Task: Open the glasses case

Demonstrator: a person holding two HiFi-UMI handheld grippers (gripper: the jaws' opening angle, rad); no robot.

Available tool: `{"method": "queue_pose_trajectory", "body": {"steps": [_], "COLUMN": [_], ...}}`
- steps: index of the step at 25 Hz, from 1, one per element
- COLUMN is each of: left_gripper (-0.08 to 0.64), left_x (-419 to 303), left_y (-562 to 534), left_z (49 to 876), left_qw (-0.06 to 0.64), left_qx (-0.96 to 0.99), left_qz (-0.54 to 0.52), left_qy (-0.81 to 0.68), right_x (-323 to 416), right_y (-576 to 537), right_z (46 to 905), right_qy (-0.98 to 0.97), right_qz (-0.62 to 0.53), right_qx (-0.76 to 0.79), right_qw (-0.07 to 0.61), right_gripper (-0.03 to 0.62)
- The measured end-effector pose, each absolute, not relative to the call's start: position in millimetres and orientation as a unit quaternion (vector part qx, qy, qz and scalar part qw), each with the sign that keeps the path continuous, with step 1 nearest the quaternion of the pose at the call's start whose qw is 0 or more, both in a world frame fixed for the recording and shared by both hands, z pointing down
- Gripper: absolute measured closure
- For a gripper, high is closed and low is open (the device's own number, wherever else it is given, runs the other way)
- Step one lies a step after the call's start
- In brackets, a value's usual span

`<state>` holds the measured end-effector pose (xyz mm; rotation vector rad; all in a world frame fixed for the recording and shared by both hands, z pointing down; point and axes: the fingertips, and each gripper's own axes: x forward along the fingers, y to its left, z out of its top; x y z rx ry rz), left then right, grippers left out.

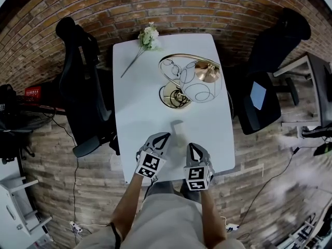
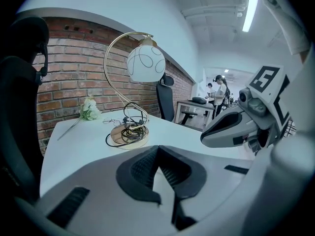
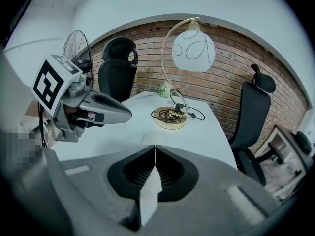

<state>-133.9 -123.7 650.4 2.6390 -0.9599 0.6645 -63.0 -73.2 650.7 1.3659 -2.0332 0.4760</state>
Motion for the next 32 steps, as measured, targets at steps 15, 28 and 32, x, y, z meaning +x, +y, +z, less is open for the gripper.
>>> {"method": "queue_pose_trajectory", "body": {"steps": [15, 28, 32], "left_gripper": [0.557, 0.558, 0.558], "left_x": [-130.2, -124.9, -122.7], "left_y": [-128.0, -126.6, -126.7], "left_z": [689.4, 711.1, 715.4], "left_qw": [0.138, 0.153, 0.154], "left_qx": [0.901, 0.897, 0.896], "left_qz": [0.274, 0.298, 0.305], "left_qy": [-0.306, -0.289, -0.284], "right_x": [-79.0, -82.3, -84.2], "right_y": [-76.1, -76.1, -75.4], "right_z": [678.2, 697.7, 705.5], "right_qy": [-0.774, -0.761, -0.760], "right_qz": [0.194, 0.215, 0.228], "right_qx": [0.498, 0.498, 0.491], "right_qw": [0.340, 0.357, 0.359], "right_gripper": [0.572, 0.486, 0.394]}}
